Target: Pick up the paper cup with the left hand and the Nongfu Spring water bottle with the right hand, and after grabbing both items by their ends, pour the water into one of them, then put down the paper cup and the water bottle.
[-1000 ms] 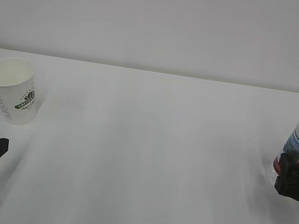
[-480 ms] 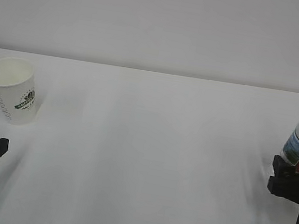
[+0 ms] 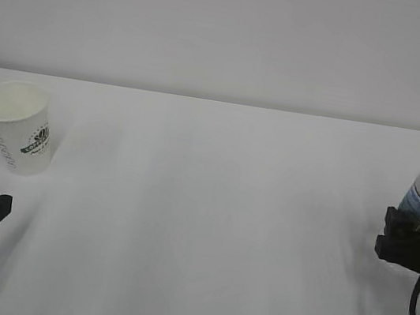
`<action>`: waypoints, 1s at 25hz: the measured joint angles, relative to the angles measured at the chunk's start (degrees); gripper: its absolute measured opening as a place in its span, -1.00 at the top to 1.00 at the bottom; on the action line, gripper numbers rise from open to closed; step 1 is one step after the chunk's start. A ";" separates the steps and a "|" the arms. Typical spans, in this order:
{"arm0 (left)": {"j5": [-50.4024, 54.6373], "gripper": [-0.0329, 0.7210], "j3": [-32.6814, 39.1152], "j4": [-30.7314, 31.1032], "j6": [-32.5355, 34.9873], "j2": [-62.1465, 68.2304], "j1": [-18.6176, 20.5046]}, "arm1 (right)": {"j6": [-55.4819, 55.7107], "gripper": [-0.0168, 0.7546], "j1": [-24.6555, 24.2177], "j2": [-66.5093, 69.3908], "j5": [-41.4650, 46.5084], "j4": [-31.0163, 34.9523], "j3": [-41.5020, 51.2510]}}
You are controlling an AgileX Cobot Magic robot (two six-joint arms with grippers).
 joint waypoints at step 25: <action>0.00 -0.65 0.00 0.00 -0.09 0.00 0.00 | -1.92 -0.46 0.00 0.12 -0.04 1.06 -3.57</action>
